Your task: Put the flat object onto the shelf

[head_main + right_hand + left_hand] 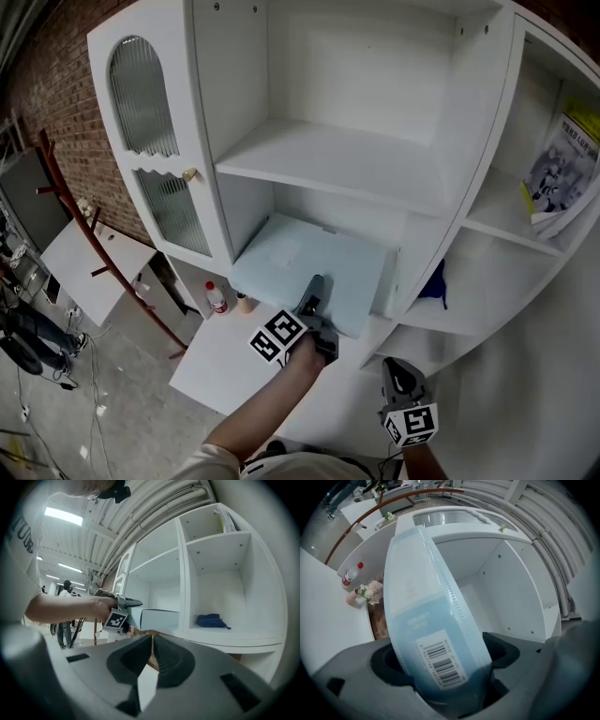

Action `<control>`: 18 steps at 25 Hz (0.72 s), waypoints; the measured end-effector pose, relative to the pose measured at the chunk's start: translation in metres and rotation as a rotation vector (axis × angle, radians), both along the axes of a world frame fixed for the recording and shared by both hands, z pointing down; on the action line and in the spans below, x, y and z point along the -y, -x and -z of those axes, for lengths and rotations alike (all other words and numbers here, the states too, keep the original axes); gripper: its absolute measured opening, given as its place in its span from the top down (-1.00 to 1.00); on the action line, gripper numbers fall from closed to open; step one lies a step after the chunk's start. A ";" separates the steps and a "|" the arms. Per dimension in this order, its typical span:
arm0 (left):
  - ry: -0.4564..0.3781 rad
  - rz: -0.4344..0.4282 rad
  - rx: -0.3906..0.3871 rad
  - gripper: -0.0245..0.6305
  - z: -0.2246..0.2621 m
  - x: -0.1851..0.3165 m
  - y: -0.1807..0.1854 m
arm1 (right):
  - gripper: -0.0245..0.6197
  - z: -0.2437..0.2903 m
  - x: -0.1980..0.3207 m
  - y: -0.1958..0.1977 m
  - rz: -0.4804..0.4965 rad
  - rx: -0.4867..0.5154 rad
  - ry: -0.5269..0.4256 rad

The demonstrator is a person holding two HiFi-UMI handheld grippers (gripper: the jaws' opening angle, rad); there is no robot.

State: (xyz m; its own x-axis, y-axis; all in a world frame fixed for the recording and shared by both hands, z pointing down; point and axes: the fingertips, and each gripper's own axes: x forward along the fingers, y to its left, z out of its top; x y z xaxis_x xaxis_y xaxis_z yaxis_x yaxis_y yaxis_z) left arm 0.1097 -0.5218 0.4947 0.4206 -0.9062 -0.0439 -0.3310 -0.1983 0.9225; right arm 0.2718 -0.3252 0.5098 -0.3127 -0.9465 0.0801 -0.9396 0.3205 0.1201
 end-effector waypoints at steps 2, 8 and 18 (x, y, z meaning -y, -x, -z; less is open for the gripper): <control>0.016 0.032 0.013 -0.39 -0.001 0.004 0.000 | 0.82 0.000 0.002 0.001 0.000 -0.001 -0.001; 0.026 0.066 0.021 -0.46 -0.005 0.017 -0.003 | 0.82 0.002 0.008 -0.004 -0.016 -0.002 -0.002; 0.040 0.069 -0.146 -0.48 -0.003 0.019 0.008 | 0.82 -0.002 0.011 0.002 -0.008 -0.002 0.012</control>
State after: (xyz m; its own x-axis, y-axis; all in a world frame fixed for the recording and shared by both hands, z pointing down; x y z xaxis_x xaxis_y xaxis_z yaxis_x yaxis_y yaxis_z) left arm 0.1016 -0.5408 0.4978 0.3491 -0.9350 -0.0628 -0.2047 -0.1415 0.9685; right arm 0.2695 -0.3364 0.5122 -0.3049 -0.9480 0.0916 -0.9419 0.3144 0.1180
